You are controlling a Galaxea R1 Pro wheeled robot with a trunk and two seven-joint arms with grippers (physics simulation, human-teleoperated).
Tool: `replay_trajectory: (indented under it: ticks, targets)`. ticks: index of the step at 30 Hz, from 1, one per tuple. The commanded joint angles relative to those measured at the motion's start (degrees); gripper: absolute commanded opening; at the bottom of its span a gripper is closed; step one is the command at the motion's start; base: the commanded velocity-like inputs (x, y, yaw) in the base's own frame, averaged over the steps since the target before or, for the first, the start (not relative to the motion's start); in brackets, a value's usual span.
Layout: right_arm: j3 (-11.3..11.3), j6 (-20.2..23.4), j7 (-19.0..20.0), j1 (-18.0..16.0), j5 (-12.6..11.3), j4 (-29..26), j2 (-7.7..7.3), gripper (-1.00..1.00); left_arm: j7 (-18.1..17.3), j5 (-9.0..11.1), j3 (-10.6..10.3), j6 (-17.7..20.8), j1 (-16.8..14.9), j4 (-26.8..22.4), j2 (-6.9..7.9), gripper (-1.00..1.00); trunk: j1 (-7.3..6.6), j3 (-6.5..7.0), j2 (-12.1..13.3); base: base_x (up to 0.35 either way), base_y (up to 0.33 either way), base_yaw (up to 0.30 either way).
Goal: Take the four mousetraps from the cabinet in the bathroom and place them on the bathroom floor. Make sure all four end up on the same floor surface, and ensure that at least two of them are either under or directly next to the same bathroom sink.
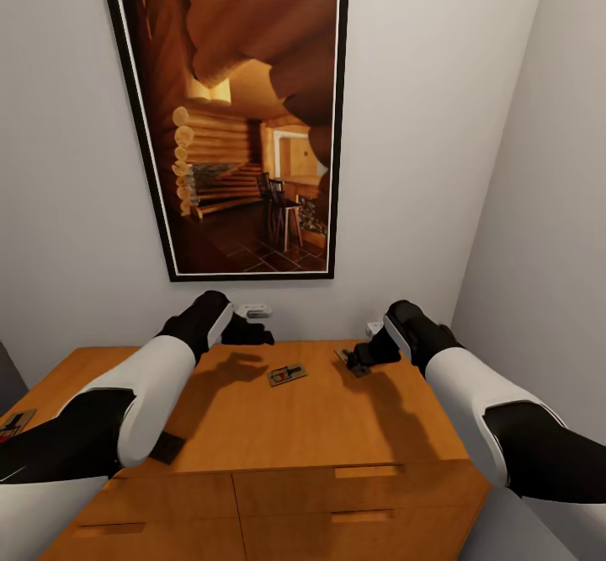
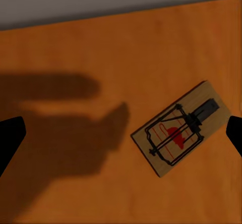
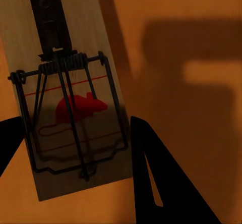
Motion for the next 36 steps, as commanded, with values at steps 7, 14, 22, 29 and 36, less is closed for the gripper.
replay_trajectory:
  ticks: [7, 14, 22, 29, 36]
  targets:
    - [0.36, 0.22, 0.01, -0.05, 0.15, 0.14, 0.04, -1.0, -2.31, -0.75, -0.23, 0.27, -0.03, 1.15, 0.0, 1.0, 0.01, -0.08, -0.06, 0.0, 0.0, 0.0]
    - [0.39, 0.22, 0.2, -0.05, 0.26, 0.16, -0.03, -1.0, -14.5, -2.97, -13.09, 0.22, -0.03, 1.33, 0.09, 1.0, 0.01, -0.08, -0.06, 0.0, 0.0, 0.0]
    - [0.52, 0.22, 0.52, -0.05, 0.34, 0.01, -0.07, -1.0, -29.53, -3.69, -25.2, -0.59, -0.03, 0.95, 0.28, 1.0, 0.01, -0.08, -0.06, 0.0, 0.0, 0.0]
    - [0.42, 0.22, 0.64, -0.05, 0.3, -0.48, -0.1, -1.0, -31.89, -3.75, -27.43, -1.5, -0.03, 0.85, 0.65, 1.0, 0.01, -0.08, -0.06, 0.0, 0.0, 0.0]
    - [0.42, 0.22, 0.77, -0.05, 0.23, -0.53, 0.01, -1.0, -31.98, -3.9, -27.71, -2.33, -0.03, 0.8, 0.72, 1.0, 0.01, -0.08, -0.06, 0.0, 0.0, 0.0]
